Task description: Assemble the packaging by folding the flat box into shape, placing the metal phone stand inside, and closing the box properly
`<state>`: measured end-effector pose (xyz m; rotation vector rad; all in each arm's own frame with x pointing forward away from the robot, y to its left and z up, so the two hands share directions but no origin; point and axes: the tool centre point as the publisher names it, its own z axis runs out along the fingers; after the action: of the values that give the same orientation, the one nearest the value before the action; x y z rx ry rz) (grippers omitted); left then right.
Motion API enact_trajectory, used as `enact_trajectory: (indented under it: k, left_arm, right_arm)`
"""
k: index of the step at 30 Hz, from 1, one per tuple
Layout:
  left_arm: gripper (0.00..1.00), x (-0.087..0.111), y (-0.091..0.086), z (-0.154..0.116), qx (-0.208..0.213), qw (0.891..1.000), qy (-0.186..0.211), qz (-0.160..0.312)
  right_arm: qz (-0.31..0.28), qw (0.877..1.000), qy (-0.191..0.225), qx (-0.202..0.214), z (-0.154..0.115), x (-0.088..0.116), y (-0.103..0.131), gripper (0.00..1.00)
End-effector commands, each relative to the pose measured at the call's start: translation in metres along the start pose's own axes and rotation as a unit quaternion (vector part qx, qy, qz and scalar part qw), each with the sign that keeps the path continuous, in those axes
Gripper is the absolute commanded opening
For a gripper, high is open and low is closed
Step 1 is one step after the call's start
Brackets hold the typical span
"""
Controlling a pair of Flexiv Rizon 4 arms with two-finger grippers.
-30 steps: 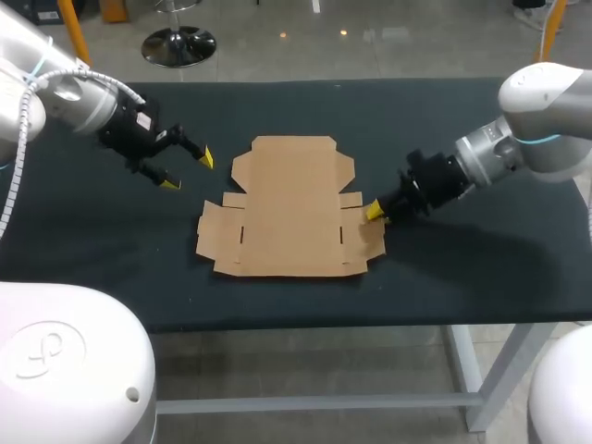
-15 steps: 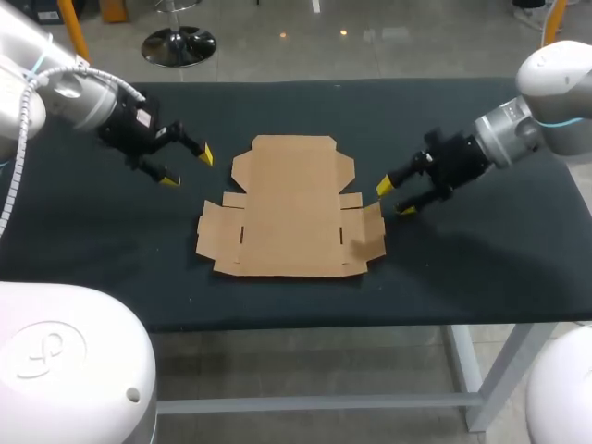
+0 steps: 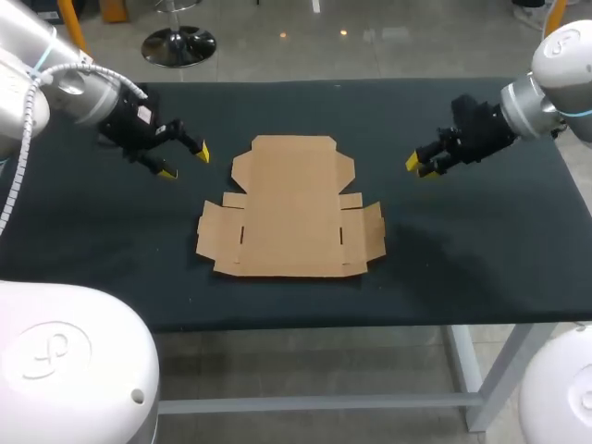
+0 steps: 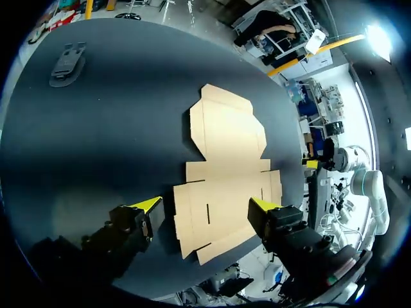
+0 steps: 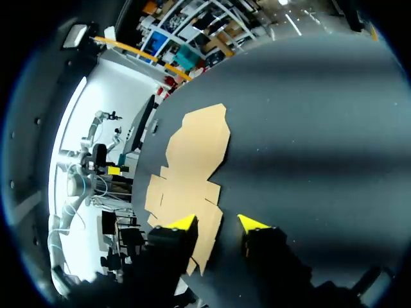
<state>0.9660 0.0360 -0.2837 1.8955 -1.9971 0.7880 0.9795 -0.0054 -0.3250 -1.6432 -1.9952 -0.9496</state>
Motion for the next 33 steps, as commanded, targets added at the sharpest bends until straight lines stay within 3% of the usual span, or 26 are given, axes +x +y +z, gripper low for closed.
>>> enact_trajectory:
  k: [1, 3, 6, 12, 17, 33]
  left_arm:
    - [0.0, 0.005, 0.001, 0.001, 0.008, 1.0, -0.029, -0.003]
    - [0.0, 0.003, 0.001, 0.001, 0.011, 0.999, -0.031, -0.004]
    - [0.0, 0.0, 0.001, 0.001, 0.019, 0.999, -0.036, -0.015]
    - [0.0, -0.007, 0.002, 0.008, 0.013, 0.998, -0.029, -0.049]
    - [0.0, -0.009, 0.003, 0.015, 0.016, 0.997, -0.032, -0.063]
    - [0.0, -0.009, 0.003, 0.021, 0.015, 0.998, -0.025, -0.052]
  right_arm:
    - [-0.008, 0.997, -0.066, -0.03, -0.013, 0.008, 0.0, 0.24]
    - [-0.008, 0.996, -0.076, -0.043, -0.017, 0.008, 0.004, 0.0]
    - [-0.002, 0.994, -0.089, -0.068, -0.019, 0.005, 0.011, 0.0]
    - [0.023, 0.992, -0.077, -0.095, -0.013, -0.004, 0.019, 0.0]
    - [0.073, 0.992, -0.051, -0.088, -0.004, -0.007, 0.023, 0.0]
    - [0.077, 0.992, -0.055, -0.088, -0.003, -0.006, 0.022, 0.0]
